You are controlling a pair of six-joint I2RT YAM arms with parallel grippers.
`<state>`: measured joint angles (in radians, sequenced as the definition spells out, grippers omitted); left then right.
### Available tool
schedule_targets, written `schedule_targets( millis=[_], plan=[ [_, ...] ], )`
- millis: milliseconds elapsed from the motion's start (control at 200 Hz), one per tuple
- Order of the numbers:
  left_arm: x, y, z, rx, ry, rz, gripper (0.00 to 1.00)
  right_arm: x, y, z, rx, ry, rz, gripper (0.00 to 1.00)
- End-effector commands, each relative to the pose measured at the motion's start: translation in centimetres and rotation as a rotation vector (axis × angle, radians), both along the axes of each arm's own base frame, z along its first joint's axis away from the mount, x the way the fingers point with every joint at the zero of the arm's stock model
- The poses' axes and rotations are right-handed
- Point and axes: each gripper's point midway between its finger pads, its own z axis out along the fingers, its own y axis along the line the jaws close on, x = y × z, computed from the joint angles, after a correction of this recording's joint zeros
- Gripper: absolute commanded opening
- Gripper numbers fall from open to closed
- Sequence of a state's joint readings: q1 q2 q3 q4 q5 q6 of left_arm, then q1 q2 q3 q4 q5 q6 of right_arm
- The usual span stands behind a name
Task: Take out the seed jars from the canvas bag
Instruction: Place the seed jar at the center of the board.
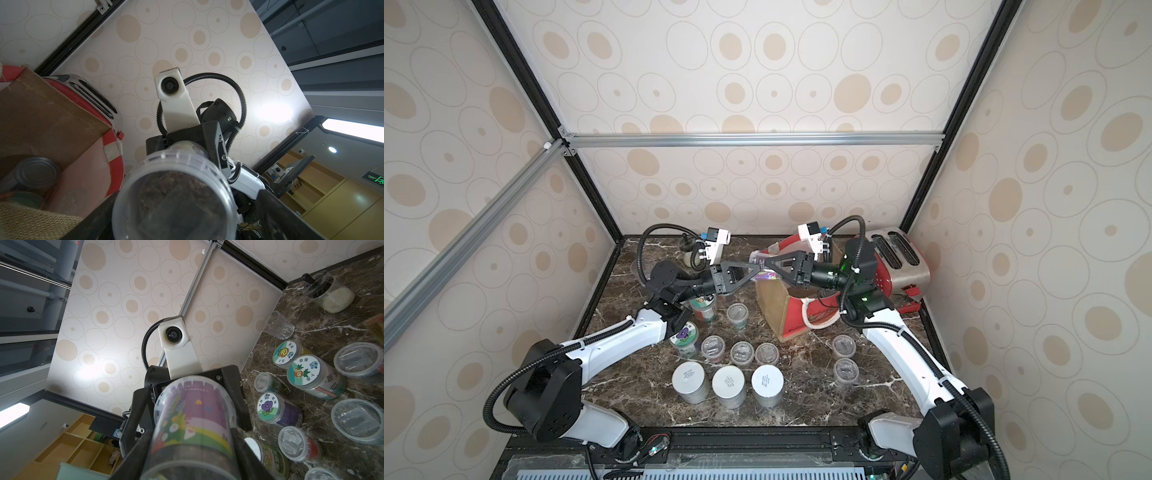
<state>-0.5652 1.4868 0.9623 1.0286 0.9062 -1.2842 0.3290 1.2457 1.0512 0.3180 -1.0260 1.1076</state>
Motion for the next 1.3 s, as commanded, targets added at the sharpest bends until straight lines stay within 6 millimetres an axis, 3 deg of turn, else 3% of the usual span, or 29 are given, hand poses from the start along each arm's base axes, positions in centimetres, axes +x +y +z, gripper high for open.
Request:
schedule_targets(
  millis=[0, 500, 735, 900, 1000, 1135, 1295],
  plan=[
    [-1.2, 0.7, 1.9, -0.046, -0.052, -0.038, 0.97, -0.6, 0.5, 1.4, 0.01, -0.057, 0.04, 0.55],
    [-1.1, 1.3, 2.2, -0.085, -0.039, -0.051, 0.62, -0.3, 0.9, -0.1, -0.011, -0.033, 0.049, 0.59],
    [-0.6, 1.5, 1.7, -0.058, -0.033, -0.016, 0.59, 0.0, 0.9, -0.4, -0.026, -0.033, 0.035, 0.7],
    [0.4, 1.9, 0.9, 0.0, -0.026, 0.059, 0.59, 0.3, 0.3, -0.8, -0.072, -0.04, -0.021, 0.89],
    [1.1, 3.0, -0.5, 0.067, 0.001, 0.154, 0.6, 1.2, -1.2, -1.5, -0.118, -0.021, -0.107, 1.0],
    [2.3, 5.4, -2.8, 0.213, 0.033, 0.348, 0.61, 2.6, -4.2, -3.1, -0.153, 0.03, -0.232, 1.0],
    [3.7, 8.8, -5.8, 0.47, 0.054, 0.551, 0.59, 2.7, -4.9, -4.7, -0.181, 0.055, -0.256, 1.0]
  ],
)
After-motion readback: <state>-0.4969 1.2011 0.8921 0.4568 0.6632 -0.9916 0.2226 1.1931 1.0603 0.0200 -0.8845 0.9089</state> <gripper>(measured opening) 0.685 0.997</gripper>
